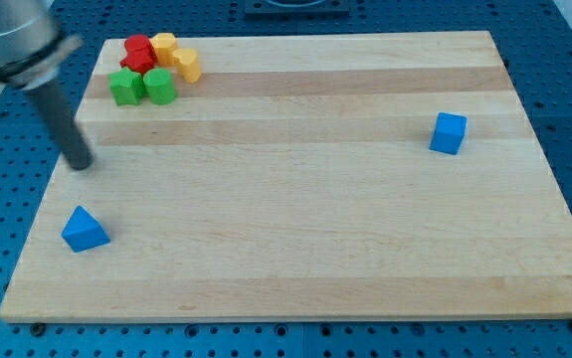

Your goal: Move the blue triangle towards the center of the board

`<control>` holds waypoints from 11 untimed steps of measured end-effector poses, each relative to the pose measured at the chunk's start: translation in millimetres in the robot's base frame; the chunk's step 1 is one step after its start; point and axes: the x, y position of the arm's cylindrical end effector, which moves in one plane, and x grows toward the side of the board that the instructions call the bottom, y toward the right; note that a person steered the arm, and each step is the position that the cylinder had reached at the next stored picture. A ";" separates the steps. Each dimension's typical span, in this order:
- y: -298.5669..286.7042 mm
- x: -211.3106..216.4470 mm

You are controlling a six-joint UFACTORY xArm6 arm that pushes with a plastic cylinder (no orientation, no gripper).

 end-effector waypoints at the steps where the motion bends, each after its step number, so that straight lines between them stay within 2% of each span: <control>1: -4.0 49.3; 2: 11.5 97.4; 4: 23.6 98.7; 6: 83.2 98.5; 9: 88.4 71.6; 11: 119.9 62.9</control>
